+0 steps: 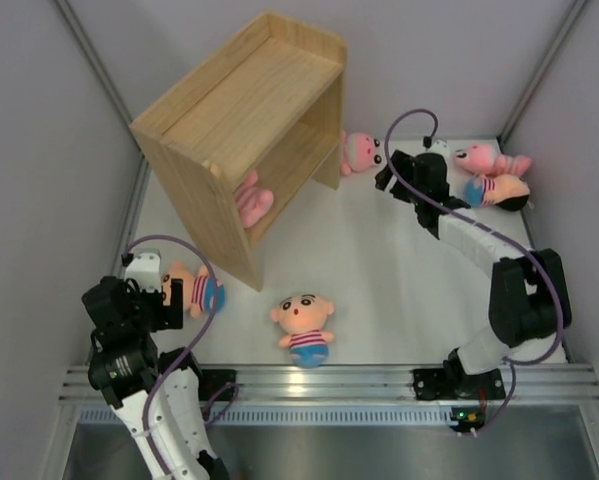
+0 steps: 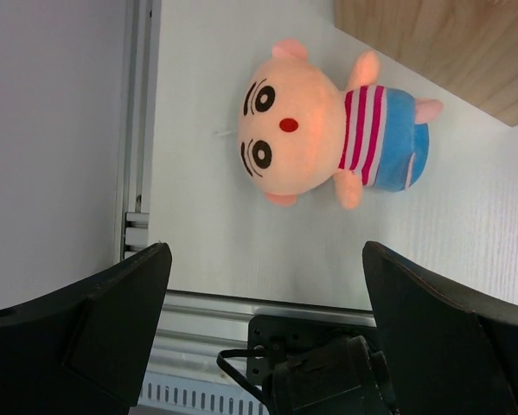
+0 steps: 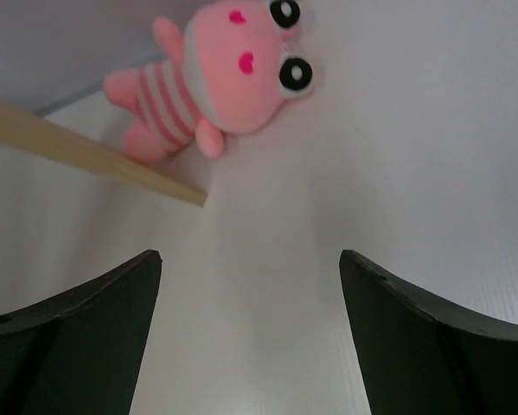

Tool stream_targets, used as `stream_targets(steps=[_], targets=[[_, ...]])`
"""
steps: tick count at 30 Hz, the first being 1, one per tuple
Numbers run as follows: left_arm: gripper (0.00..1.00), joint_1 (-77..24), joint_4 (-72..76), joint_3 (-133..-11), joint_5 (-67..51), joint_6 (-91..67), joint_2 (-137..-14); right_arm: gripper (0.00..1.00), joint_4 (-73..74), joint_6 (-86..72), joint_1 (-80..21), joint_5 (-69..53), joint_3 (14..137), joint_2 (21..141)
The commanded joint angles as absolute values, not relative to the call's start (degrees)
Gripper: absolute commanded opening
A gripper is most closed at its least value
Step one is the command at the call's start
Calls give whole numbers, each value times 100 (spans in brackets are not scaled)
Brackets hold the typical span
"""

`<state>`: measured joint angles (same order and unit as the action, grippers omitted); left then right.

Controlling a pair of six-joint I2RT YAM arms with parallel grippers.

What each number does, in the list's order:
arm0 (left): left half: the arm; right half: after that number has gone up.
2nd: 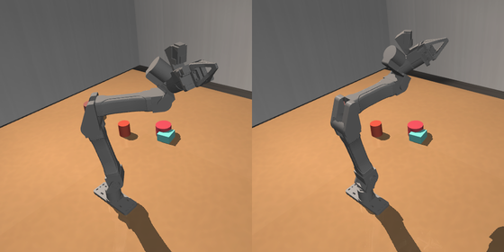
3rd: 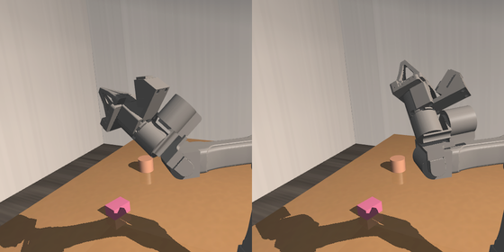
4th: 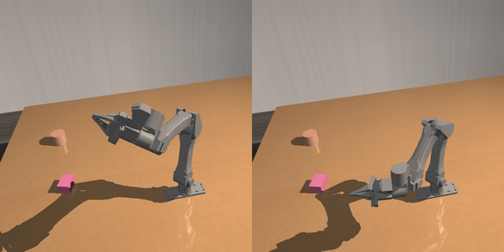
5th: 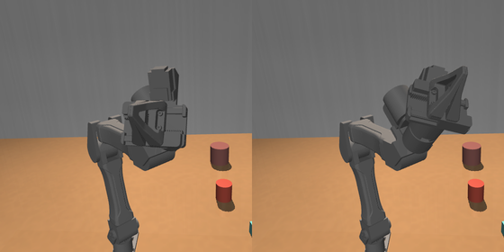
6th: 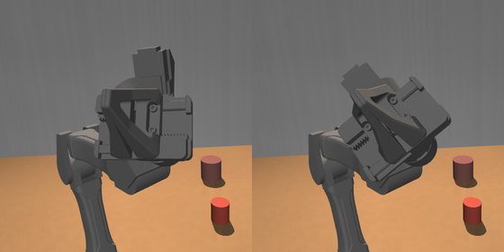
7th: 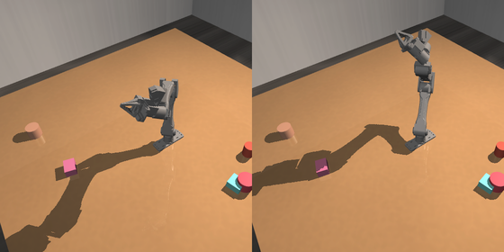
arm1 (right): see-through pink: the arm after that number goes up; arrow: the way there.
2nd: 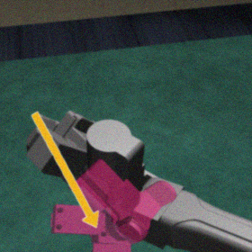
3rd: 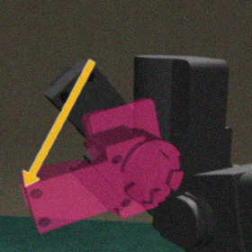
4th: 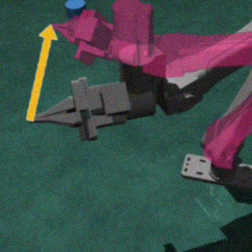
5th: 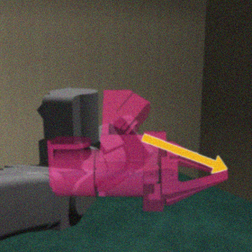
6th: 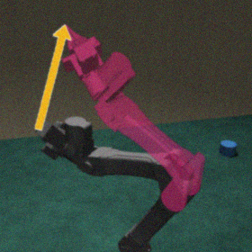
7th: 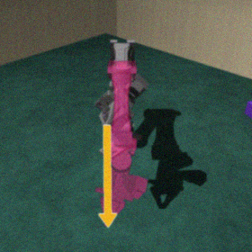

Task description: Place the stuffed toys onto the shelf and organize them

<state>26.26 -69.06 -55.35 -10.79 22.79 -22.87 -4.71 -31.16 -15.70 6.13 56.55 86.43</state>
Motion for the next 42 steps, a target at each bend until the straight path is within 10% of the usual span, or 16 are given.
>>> stream_targets(steps=[1, 15, 19, 22, 33, 42], targets=[[98, 2663, -6899, -5722, -1371, 2364, -2294, 84, -854, -3296, -1398, 633, 7010, 9665], [99, 2663, -6900, -5941, -1397, 2329, -2566, 78, 447, -3559, -1301, 667, 11785, 13911], [99, 2672, -6917, -6029, -1345, 2276, -2575, 39, 606, -3419, -1292, 686, 12042, 14133], [99, 2663, -6917, -6099, -1362, 2259, -2540, 0, 222, -3200, -1266, 633, 11351, 13748], [99, 2663, -7190, -6749, -2091, 2461, -2400, 0, -2168, -59, -958, 564, 7349, 9479], [98, 2663, -7567, -7390, -2926, 2558, -2566, 0, -871, 2601, -747, -3135, 7304, 8001]])
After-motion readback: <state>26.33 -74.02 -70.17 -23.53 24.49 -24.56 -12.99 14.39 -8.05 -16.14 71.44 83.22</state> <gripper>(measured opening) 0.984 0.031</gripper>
